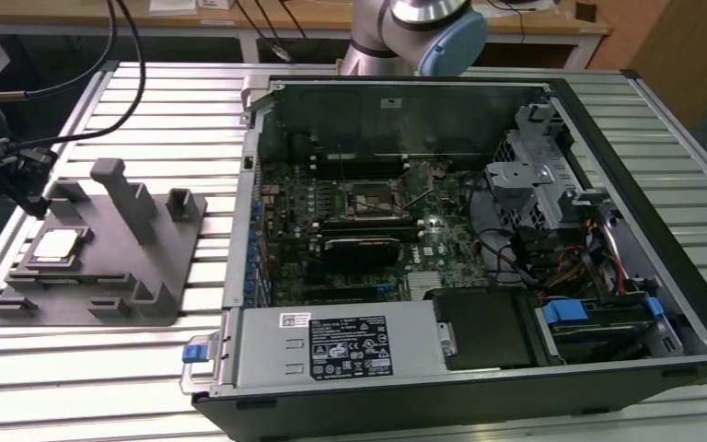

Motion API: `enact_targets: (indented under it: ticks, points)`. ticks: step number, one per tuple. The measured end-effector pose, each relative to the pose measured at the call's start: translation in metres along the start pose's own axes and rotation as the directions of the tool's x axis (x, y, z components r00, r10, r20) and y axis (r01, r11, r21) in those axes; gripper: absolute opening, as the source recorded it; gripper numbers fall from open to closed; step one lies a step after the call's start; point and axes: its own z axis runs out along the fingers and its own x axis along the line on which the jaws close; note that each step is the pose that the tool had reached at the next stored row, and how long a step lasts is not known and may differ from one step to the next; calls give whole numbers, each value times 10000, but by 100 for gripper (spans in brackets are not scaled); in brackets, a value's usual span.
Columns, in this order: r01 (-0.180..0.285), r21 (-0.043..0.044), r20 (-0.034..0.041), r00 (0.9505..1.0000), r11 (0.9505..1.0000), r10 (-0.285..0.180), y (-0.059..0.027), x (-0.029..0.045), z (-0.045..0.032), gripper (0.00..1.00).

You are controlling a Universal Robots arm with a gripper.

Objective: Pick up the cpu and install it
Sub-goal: 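Pick up the cpu and move it towards the insertion slot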

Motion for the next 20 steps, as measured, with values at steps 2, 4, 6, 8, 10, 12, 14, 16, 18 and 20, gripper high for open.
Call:
enact_targets:
  ticks: [2, 4, 6, 8, 10, 12, 14, 16, 18, 20]
  points:
    - [0, -1, 1, 10000, 10000, 0, -14, 2, 31, 11]
    - [0, 0, 0, 10000, 10000, 0, -29, 4, 60, 11]
    - [-1, -1, 1, 10000, 10000, 1, -42, 5, 89, 11]
    - [-1, 0, 2, 10000, 10000, 1, -56, 6, 117, 11]
    - [-1, -1, 2, 10000, 10000, 1, -71, 8, 147, 11]
    - [-1, -1, 1, 10000, 10000, 1, -82, 10, 176, 11]
    - [0, -2, 3, 10000, 10000, 0, -92, 11, 209, 11]
    - [2, 0, 0, 10000, 10000, -2, -100, 13, 242, 11]
    - [27, -2, 0, 10000, 10000, -27, -104, 14, 270, 11]
    - [79, -9, -4, 10000, 10000, -79, -109, 19, 291, 11]
